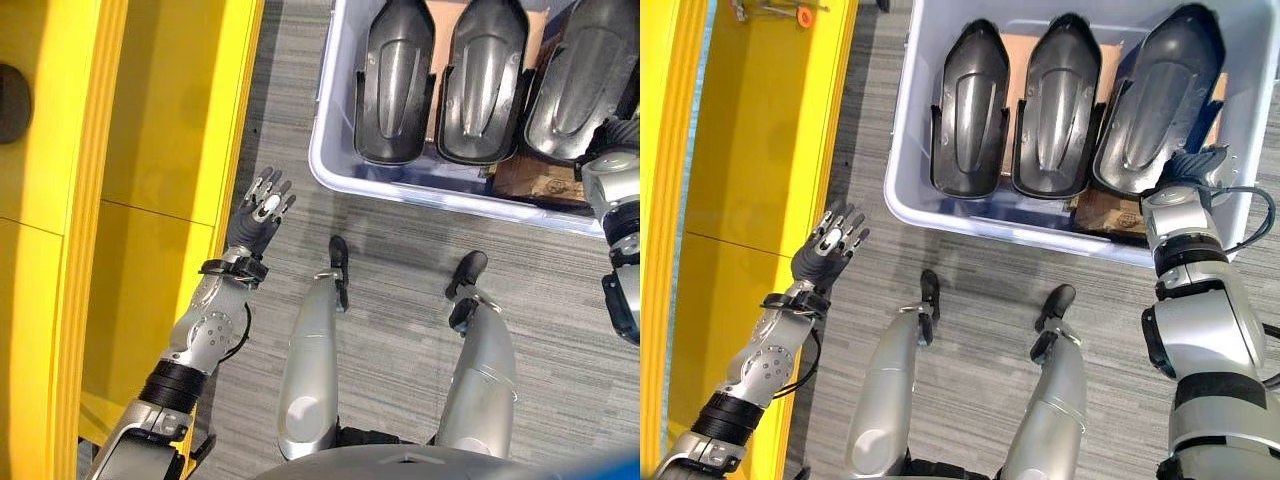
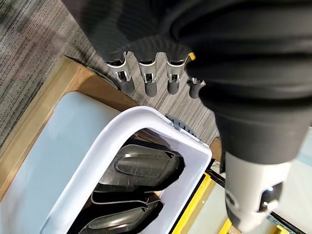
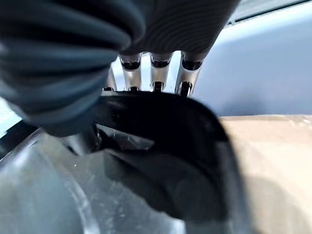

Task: Move parts from the plastic box to the shelf.

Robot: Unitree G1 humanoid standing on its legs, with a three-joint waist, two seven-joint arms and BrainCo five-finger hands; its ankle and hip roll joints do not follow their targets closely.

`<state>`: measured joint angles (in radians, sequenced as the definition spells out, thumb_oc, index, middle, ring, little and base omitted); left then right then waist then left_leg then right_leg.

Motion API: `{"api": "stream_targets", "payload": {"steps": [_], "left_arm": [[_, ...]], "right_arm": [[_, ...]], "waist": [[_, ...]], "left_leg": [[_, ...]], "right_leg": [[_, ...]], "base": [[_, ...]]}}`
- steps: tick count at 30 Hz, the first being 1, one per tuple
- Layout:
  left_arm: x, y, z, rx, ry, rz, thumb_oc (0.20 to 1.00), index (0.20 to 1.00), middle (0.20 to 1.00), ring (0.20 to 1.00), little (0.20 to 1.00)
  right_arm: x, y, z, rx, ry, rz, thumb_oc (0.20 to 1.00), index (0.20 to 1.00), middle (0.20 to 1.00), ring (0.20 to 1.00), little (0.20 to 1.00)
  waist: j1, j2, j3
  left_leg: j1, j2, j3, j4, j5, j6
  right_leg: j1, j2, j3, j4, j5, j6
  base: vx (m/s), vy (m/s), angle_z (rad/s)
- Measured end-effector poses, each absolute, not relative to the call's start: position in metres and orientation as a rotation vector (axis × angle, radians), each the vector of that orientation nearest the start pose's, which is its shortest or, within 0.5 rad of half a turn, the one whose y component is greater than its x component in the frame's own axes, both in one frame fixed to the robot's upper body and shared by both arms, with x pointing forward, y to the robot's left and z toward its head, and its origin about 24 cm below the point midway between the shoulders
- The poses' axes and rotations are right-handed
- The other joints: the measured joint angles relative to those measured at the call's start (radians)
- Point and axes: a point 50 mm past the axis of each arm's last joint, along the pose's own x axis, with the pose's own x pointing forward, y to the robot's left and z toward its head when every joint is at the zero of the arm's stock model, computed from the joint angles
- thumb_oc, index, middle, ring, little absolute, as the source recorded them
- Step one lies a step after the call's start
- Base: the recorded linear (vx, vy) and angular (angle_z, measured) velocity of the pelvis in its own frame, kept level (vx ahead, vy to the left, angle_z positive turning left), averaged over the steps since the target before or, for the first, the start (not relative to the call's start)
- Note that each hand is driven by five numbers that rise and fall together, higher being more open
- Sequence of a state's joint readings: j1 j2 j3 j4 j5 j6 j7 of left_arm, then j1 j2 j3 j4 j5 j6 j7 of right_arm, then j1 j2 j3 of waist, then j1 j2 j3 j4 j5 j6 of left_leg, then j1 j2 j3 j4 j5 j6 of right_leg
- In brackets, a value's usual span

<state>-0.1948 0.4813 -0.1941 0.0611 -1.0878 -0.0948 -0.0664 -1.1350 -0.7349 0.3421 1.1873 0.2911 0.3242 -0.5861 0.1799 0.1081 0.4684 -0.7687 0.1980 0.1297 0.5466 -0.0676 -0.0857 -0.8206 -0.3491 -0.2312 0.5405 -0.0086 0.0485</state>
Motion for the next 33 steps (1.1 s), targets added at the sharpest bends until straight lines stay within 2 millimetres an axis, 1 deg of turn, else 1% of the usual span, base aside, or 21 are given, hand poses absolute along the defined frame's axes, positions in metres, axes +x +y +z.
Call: {"api": "stream_targets", "payload": {"steps": [2, 3, 7, 9, 10, 13, 15, 16, 18, 21, 22, 25, 27, 30, 33], "left_arm": [[0.286, 0.190, 0.090, -0.587, -0.091, -0.238, 1.000, 1.000, 1.000, 1.000, 1.000], [0.286, 0.190, 0.090, -0.582, -0.090, -0.236, 1.000, 1.000, 1.000, 1.000, 1.000], [0.286, 0.190, 0.089, -0.568, -0.095, -0.230, 1.000, 1.000, 1.000, 1.000, 1.000], [0.285, 0.192, 0.088, -0.566, -0.092, -0.225, 1.000, 1.000, 1.000, 1.000, 1.000], [0.283, 0.193, 0.086, -0.549, -0.085, -0.219, 1.000, 1.000, 1.000, 1.000, 1.000], [0.282, 0.193, 0.085, -0.542, -0.082, -0.226, 1.000, 1.000, 1.000, 1.000, 1.000], [0.281, 0.193, 0.083, -0.526, -0.079, -0.231, 1.000, 1.000, 1.000, 1.000, 1.000], [0.280, 0.192, 0.083, -0.525, -0.077, -0.241, 1.000, 1.000, 1.000, 1.000, 1.000], [0.279, 0.192, 0.080, -0.520, -0.066, -0.251, 1.000, 1.000, 1.000, 1.000, 1.000], [0.278, 0.188, 0.077, -0.490, -0.051, -0.290, 1.000, 1.000, 1.000, 1.000, 1.000], [0.277, 0.187, 0.075, -0.485, -0.042, -0.299, 1.000, 1.000, 1.000, 1.000, 1.000], [0.272, 0.191, 0.063, -0.482, 0.003, -0.295, 1.000, 1.000, 1.000, 1.000, 1.000], [0.271, 0.194, 0.060, -0.475, 0.014, -0.289, 1.000, 1.000, 1.000, 1.000, 1.000], [0.270, 0.197, 0.060, -0.466, 0.020, -0.296, 1.000, 1.000, 1.000, 1.000, 1.000], [0.270, 0.199, 0.062, -0.467, 0.014, -0.324, 1.000, 1.000, 1.000, 1.000, 1.000]], "right_arm": [[0.369, -0.344, 0.200, -0.546, 0.239, -0.947, 0.200, 0.200, 0.200, 0.200, 0.200], [0.369, -0.345, 0.200, -0.584, 0.252, -0.934, 0.200, 0.200, 0.200, 0.200, 0.200], [0.367, -0.348, 0.198, -0.824, 0.305, -0.908, 0.200, 0.200, 0.200, 0.200, 0.200], [0.364, -0.352, 0.194, -0.865, 0.320, -0.910, 0.200, 0.200, 0.200, 0.200, 0.200], [0.364, -0.352, 0.195, -0.920, 0.327, -0.893, 0.200, 0.200, 0.200, 0.200, 0.200], [0.363, -0.354, 0.194, -0.957, 0.332, -0.891, 0.200, 0.200, 0.200, 0.200, 0.200], [0.361, -0.356, 0.188, -0.982, 0.346, -0.891, 0.200, 0.200, 0.200, 0.200, 0.200], [0.360, -0.356, 0.186, -1.040, 0.342, -0.889, 0.200, 0.200, 0.200, 0.200, 0.200], [0.359, -0.356, 0.183, -1.152, 0.322, -0.883, 0.200, 0.200, 0.200, 0.200, 0.200], [0.361, -0.348, 0.179, -1.233, 0.284, -0.890, 0.200, 0.200, 0.200, 0.200, 0.200], [0.360, -0.348, 0.175, -1.245, 0.278, -0.897, 0.200, 0.200, 0.200, 0.200, 0.200], [0.354, -0.348, 0.159, -1.255, 0.270, -0.930, 0.200, 0.200, 0.200, 0.200, 0.200], [0.353, -0.348, 0.157, -1.215, 0.255, -0.949, 0.200, 0.200, 0.200, 0.200, 0.200], [0.350, -0.347, 0.146, -1.171, 0.256, -0.950, 0.200, 0.200, 0.200, 0.200, 0.200], [0.349, -0.348, 0.148, -1.094, 0.234, -0.981, 0.200, 0.200, 0.200, 0.200, 0.200]], "waist": [[0.002, 0.000, 0.000], [0.002, 0.000, 0.000], [0.006, 0.001, -0.001], [0.009, 0.004, -0.003], [0.009, 0.007, -0.005], [0.010, 0.011, -0.010], [0.013, 0.011, -0.019], [0.012, 0.011, -0.019], [0.016, 0.012, -0.019], [0.015, 0.015, -0.018], [0.014, 0.015, -0.018], [0.014, 0.036, -0.019], [0.008, 0.043, -0.016], [0.001, 0.043, -0.015], [-0.004, 0.047, -0.009]], "left_leg": [[0.000, -0.003, -0.001, 0.001, 0.000, 0.000], [0.000, -0.004, -0.002, 0.004, -0.001, -0.001], [0.000, -0.005, -0.002, 0.006, 0.000, -0.001], [0.000, -0.006, -0.003, 0.006, 0.000, -0.001], [0.000, -0.007, -0.003, 0.005, 0.000, -0.001], [0.000, -0.006, -0.003, 0.003, 0.000, -0.001], [0.003, -0.005, -0.002, -0.002, 0.001, -0.001], [0.006, -0.005, -0.001, -0.004, 0.001, -0.001], [0.015, -0.006, 0.001, -0.007, 0.001, -0.001], [0.038, -0.005, 0.003, -0.020, 0.001, -0.002], [0.053, -0.005, 0.006, -0.024, 0.003, -0.004], [0.100, -0.005, 0.017, -0.058, 0.007, -0.004], [0.119, -0.002, 0.021, -0.063, 0.007, -0.004], [0.166, -0.003, 0.026, -0.090, 0.013, -0.011], [0.237, 0.000, 0.031, -0.113, 0.013, -0.010]], "right_leg": [[-0.004, -0.004, 0.001, 0.014, -0.008, -0.004], [-0.004, -0.006, 0.001, 0.020, -0.011, -0.005], [-0.008, -0.011, 0.001, 0.029, -0.015, -0.004], [-0.008, -0.011, 0.000, 0.029, -0.015, -0.003], [-0.007, -0.011, 0.000, 0.027, -0.015, -0.003], [-0.007, -0.010, -0.001, 0.027, -0.015, -0.003], [-0.005, -0.009, -0.001, 0.025, -0.017, -0.002], [-0.003, -0.004, -0.001, 0.023, -0.017, -0.002], [0.004, -0.003, -0.001, 0.021, -0.016, -0.002], [0.026, -0.002, 0.000, 0.015, -0.014, -0.006], [0.035, -0.001, -0.001, 0.012, -0.014, -0.005], [0.080, 0.008, -0.003, -0.024, -0.002, 0.002], [0.101, 0.015, -0.003, -0.039, 0.009, 0.006], [0.145, 0.020, -0.003, -0.064, 0.016, 0.010], [0.217, 0.032, -0.003, -0.095, 0.021, 0.015]], "base": [[-0.01, 0.013, 0.05], [-0.01, 0.012, 0.05], [0.00, 0.000, 0.01], [-0.02, -0.009, 0.01], [-0.04, -0.023, 0.01], [-0.01, -0.010, 0.00], [-0.02, -0.005, 0.00], [-0.03, -0.008, -0.02], [-0.01, -0.003, -0.02], [0.00, 0.000, 0.00], [-0.03, -0.022, -0.01], [-0.03, -0.022, -0.07], [-0.01, -0.022, -0.11], [0.00, -0.014, -0.06], [0.03, 0.014, -0.05]]}}
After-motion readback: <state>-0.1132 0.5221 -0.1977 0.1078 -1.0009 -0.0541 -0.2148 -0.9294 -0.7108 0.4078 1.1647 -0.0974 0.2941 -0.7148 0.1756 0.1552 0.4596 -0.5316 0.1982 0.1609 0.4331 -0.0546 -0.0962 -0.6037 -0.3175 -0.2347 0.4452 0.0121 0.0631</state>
